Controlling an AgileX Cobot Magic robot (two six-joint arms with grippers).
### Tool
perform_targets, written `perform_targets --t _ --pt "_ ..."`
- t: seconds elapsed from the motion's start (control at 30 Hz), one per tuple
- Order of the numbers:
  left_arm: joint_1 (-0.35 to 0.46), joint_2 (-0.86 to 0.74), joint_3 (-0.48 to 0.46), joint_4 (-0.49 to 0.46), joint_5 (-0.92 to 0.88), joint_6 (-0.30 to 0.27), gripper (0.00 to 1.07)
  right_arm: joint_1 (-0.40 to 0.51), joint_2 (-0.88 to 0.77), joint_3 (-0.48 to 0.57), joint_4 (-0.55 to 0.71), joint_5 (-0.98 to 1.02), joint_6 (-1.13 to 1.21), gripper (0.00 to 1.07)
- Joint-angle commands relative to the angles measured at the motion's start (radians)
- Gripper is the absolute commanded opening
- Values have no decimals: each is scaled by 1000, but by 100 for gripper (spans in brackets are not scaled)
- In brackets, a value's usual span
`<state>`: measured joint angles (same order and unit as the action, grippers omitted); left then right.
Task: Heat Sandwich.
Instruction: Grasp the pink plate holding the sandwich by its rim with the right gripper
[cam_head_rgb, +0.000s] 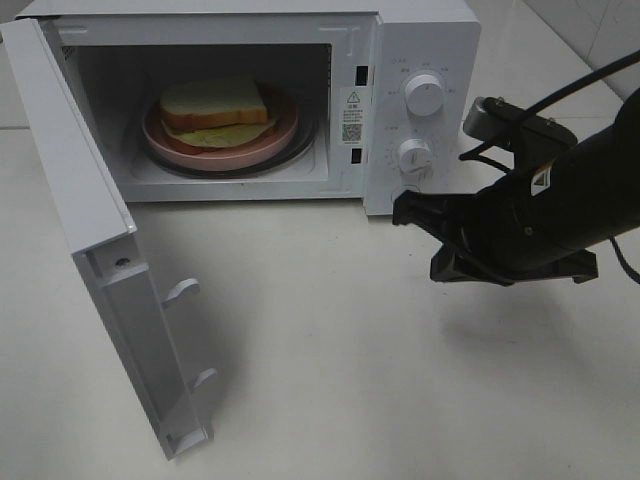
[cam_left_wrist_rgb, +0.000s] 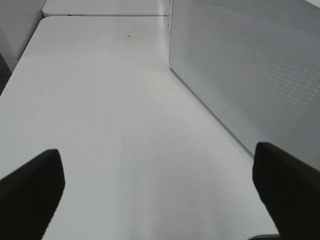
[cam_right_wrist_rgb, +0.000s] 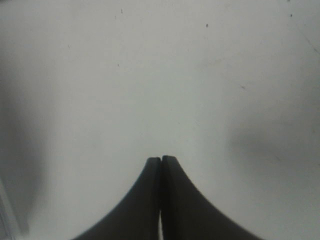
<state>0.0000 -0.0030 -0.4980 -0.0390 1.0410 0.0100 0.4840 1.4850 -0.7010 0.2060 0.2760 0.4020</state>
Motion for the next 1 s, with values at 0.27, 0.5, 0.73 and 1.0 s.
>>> perform_targets --t 0.27,0.5,0.73,1.0 --pt "0 -21 3 -6 -5 3 97 -6 -118 0 -15 291 -337 5" --pt "0 -21 3 -6 -5 3 97 -6 -159 -21 -13 364 -490 5" --pt "0 -21 3 -6 -5 3 97 -6 -159 -85 -13 434 -755 6" --pt "0 -21 3 -6 -5 3 97 -6 -159 -151 -17 492 -1090 7"
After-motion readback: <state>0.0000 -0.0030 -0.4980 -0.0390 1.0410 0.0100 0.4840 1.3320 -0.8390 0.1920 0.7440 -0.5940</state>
